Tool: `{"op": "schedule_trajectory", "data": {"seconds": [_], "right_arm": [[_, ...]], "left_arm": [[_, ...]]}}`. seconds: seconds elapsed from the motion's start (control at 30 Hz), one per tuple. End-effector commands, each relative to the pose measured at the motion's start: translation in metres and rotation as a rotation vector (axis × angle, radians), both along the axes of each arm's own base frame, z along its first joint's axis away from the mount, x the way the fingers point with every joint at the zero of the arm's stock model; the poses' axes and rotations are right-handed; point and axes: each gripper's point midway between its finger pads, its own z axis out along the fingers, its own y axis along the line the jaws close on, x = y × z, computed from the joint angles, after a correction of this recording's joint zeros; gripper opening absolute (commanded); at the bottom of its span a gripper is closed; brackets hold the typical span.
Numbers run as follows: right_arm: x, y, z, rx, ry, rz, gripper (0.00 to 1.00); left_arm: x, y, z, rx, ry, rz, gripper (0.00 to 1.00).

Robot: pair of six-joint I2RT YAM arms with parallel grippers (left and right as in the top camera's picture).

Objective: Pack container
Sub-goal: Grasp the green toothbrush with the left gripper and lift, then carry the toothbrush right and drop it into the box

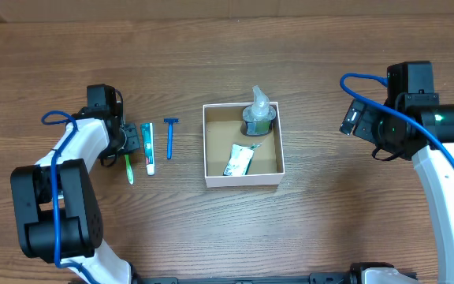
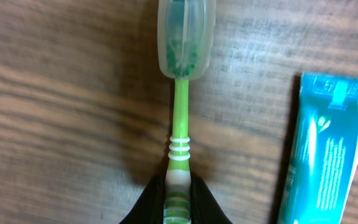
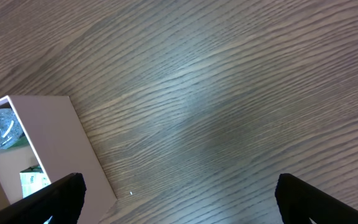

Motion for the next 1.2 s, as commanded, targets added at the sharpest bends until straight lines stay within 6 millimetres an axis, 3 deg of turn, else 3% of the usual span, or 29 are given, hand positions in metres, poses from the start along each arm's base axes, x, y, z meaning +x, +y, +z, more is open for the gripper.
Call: {"op": "schedule_trajectory", "data": {"seconds": [0.0, 0.1, 0.2, 0.27, 0.43, 0.5, 0.6, 0.7, 0.9, 1.0, 1.17], "right_arm": [[0.004, -0.002, 0.008, -0.007, -0.026, -0.004, 1.00], [0.004, -0.002, 0.008, -0.007, -0.027, -0.004, 1.00], [0.004, -0.002, 0.008, -0.007, -0.027, -0.004, 1.00], [0.004, -0.002, 0.008, -0.007, -0.027, -0.004, 1.00], [0.004, -0.002, 0.008, -0.007, -0.027, -0.004, 1.00], [0.004, -0.002, 0.008, -0.007, -0.027, -0.004, 1.00], [0.004, -0.002, 0.008, -0.007, -0.027, -0.004, 1.00], [0.004, -0.002, 0.008, -0.007, -0.027, -0.004, 1.00], [0.004, -0.002, 0.008, -0.007, -0.027, -0.004, 1.00], [0.004, -0.002, 0.008, -0.007, -0.027, -0.004, 1.00], [0.004, -0.002, 0.008, -0.007, -0.027, -0.004, 1.00]], "left_arm": [[0.011, 0.000, 0.014, -0.013, 0.000, 0.006, 0.07], [0.021, 0.001, 0.046, -0.015, -0.037, 0.028, 0.06], [0.032, -0.005, 0.090, -0.014, -0.123, 0.035, 0.06], [0.035, -0.021, 0.124, -0.043, -0.198, 0.014, 0.07], [0.022, -0.087, 0.193, -0.156, -0.361, -0.073, 0.10], [0.015, -0.110, 0.210, -0.187, -0.402, -0.103, 0.10], [-0.006, -0.164, 0.237, -0.269, -0.455, -0.176, 0.09], [-0.020, -0.205, 0.240, -0.299, -0.455, -0.266, 0.08], [-0.033, -0.261, 0.219, -0.268, -0.425, -0.312, 0.09], [-0.031, -0.274, 0.203, -0.264, -0.393, -0.321, 0.09], [-0.019, -0.276, 0.172, -0.207, -0.346, -0.309, 0.08]]}}
